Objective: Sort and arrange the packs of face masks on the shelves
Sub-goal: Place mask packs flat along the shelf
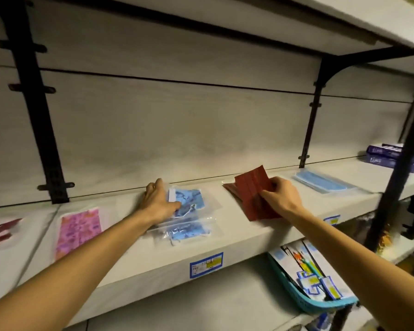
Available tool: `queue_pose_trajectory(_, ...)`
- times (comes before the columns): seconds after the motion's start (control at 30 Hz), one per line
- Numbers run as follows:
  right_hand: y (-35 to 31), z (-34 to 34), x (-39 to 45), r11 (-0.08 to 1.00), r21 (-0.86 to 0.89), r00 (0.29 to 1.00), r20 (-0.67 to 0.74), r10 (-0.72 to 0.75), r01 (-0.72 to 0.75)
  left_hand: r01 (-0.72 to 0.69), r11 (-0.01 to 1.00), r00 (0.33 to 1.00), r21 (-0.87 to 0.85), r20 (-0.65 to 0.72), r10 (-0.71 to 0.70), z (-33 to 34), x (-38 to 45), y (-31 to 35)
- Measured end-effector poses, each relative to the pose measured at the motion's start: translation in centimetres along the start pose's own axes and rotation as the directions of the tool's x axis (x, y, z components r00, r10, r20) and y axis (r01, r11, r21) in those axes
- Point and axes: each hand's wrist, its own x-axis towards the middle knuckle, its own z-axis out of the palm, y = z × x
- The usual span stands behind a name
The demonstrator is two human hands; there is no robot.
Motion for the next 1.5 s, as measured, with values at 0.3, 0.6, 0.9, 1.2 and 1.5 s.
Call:
queue_pose_trajectory(0.3,2.1,1.2,3.4,0.992,-0.120,0.987,0.160,-0.012,0.032,-0.109,0.994,0.990,0.019,-0.091,0.111,2.4,1.9,0.8)
queue_pose_trajectory(0.6,2.6,1.6,3.3,0.996,-0.075,0.996,0.081,-0.041,0.047,-0.010,0.941,0.998,0.338,0.065,-0.013,2.2,-0.7,3.5)
queue_pose_trajectory(0.9,0.5,1.2,0.4,0.614,-0.291,0.617,-0.090,-0.781,0.734,0.067,0.908,0.997,0.413,-0.066,-0.044,1.2,-7.7,4.4)
queue_pose_trajectory(1.2,-4.9,4.3,-7.8,0.577,-0.078,0.571,0.307,-0.762,0.813,0.141,0.904,0.980,0.404,-0.185,-0.070,-3.8,-16.5,0.3)
queue_pose_trajectory(1.5,-10.6,6.8,-19.5,0.592,0.082,0.532,0.353,-0.769,0.801,0.015,0.826,0.987,0.564,-0.139,0.077,-9.6,-27.4,-5.8)
